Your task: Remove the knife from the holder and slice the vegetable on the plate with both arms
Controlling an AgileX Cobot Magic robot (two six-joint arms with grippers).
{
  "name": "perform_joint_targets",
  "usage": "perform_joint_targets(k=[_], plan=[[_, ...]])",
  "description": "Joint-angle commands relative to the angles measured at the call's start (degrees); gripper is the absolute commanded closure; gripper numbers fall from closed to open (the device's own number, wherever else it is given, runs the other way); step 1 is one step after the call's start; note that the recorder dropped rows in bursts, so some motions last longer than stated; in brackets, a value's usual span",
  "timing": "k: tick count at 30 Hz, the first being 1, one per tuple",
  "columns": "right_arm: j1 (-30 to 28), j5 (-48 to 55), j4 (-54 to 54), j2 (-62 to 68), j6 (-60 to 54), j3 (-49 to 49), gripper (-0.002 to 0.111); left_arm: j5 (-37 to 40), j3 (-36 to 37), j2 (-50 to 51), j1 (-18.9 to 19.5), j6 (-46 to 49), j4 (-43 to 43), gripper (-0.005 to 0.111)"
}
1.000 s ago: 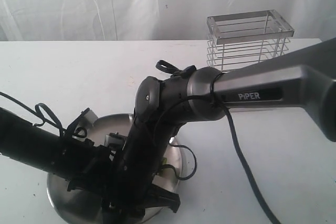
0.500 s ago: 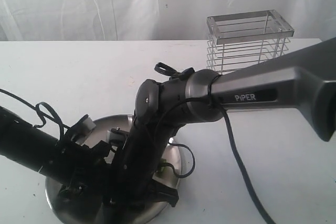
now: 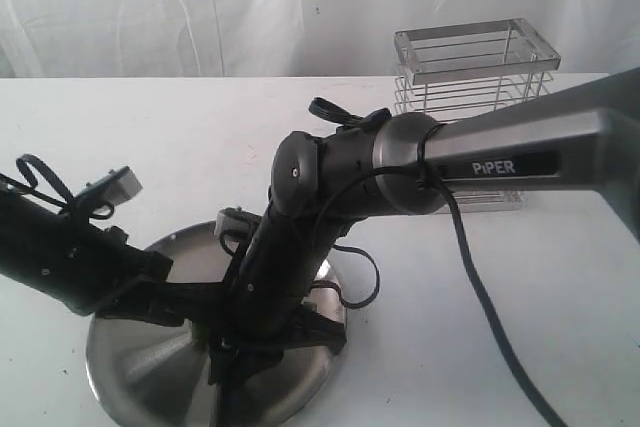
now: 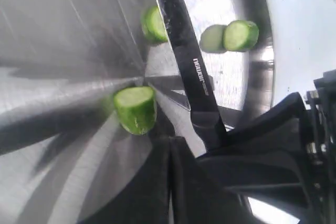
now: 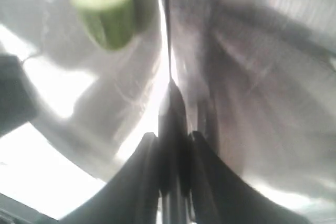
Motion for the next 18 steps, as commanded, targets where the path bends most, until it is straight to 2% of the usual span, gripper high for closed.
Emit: perform_joint_targets(k=[1, 8, 14, 18], plan=[[-0.4, -0.9, -0.5, -1.4, 0.1, -0.1, 0.108, 0.8, -0.2, -4.6, 2.7, 0.4, 1.0, 0.107], [-2.9, 1.3, -1.3, -5.3, -2.4, -0.1, 0.108, -1.6, -0.2, -13.6, 7.7, 0.4, 1.0, 0.107], [-8.3, 12.9, -3.1, -10.9, -15.2, -0.1, 0.108, -3.5, -0.2, -18.8, 8.0, 0.2, -3.5, 0.107], [-9.0, 12.9, -6.9, -12.4, -15.2, -0.1, 0.108, -13.4, 2.9, -24.7, 9.1, -11.4, -4.1, 0.107]])
